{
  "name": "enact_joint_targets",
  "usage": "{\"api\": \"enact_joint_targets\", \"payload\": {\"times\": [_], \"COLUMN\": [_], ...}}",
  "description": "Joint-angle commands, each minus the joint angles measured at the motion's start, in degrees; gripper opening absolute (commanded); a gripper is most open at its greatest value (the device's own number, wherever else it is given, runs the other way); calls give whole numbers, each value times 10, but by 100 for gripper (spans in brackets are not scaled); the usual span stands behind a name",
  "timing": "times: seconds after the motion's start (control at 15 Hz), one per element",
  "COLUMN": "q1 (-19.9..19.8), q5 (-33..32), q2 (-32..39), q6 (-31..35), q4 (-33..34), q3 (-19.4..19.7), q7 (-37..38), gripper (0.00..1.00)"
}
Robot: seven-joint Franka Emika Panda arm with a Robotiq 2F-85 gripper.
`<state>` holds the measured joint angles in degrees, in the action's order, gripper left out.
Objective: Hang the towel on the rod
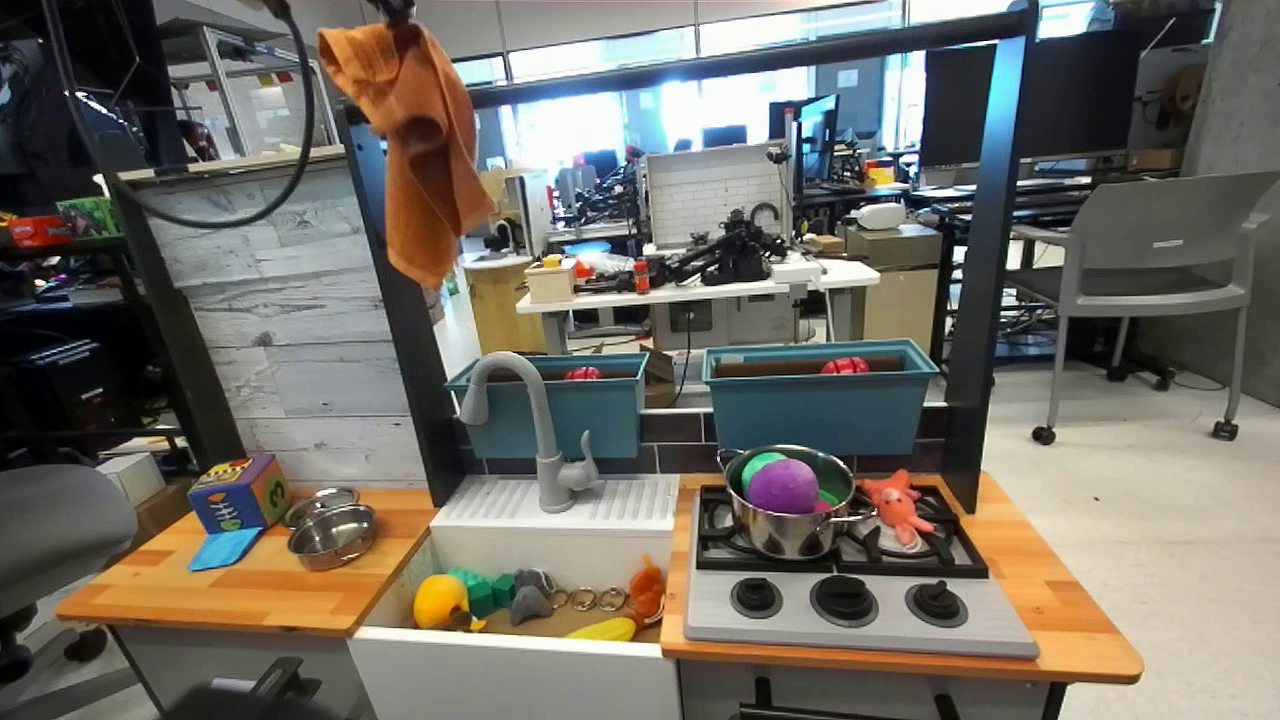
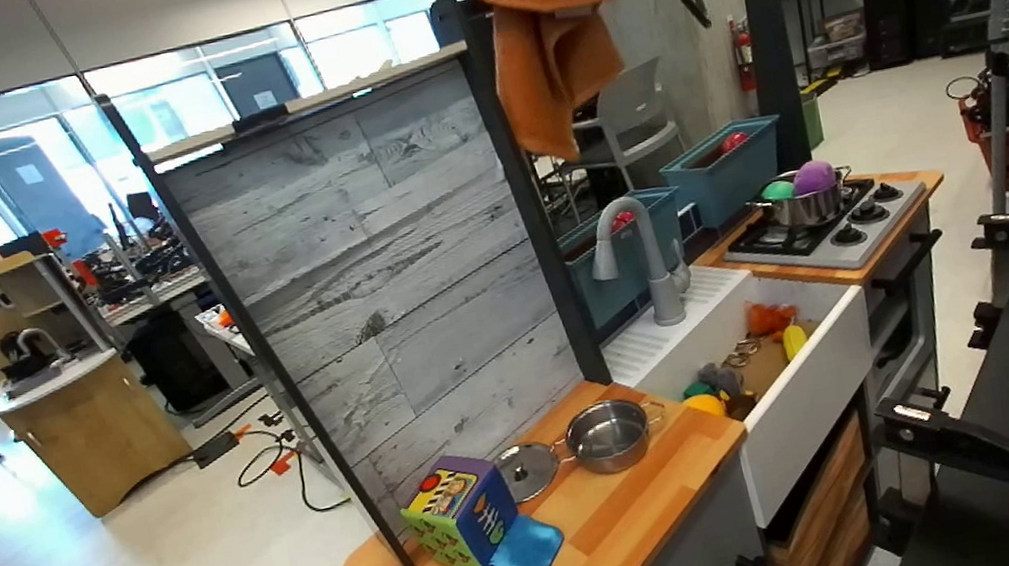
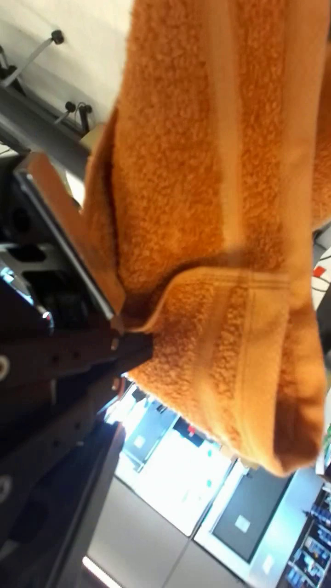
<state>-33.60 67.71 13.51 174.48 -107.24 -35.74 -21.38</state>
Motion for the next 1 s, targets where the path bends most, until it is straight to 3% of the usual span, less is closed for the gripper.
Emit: {"api": "enact_joint_targets", "payload": {"times": [0.0, 0.27, 0.53, 0.6, 0.67, 0.8, 0.87, 0.93], "q1": [0, 15, 59, 74, 140, 180, 167, 174], "q5": [8, -27, -141, -175, -171, -191, -242, -250], "q2": [13, 26, 95, 115, 126, 172, 202, 224], "q6": [-4, -4, -10, -20, -57, -110, -133, -162], "q4": [109, 209, 305, 328, 355, 411, 441, 467], "q3": [0, 9, 42, 59, 147, 211, 202, 219], "q7": [47, 127, 232, 264, 282, 328, 376, 391], "gripper": [0, 0, 0, 0, 0, 0, 0, 0]}}
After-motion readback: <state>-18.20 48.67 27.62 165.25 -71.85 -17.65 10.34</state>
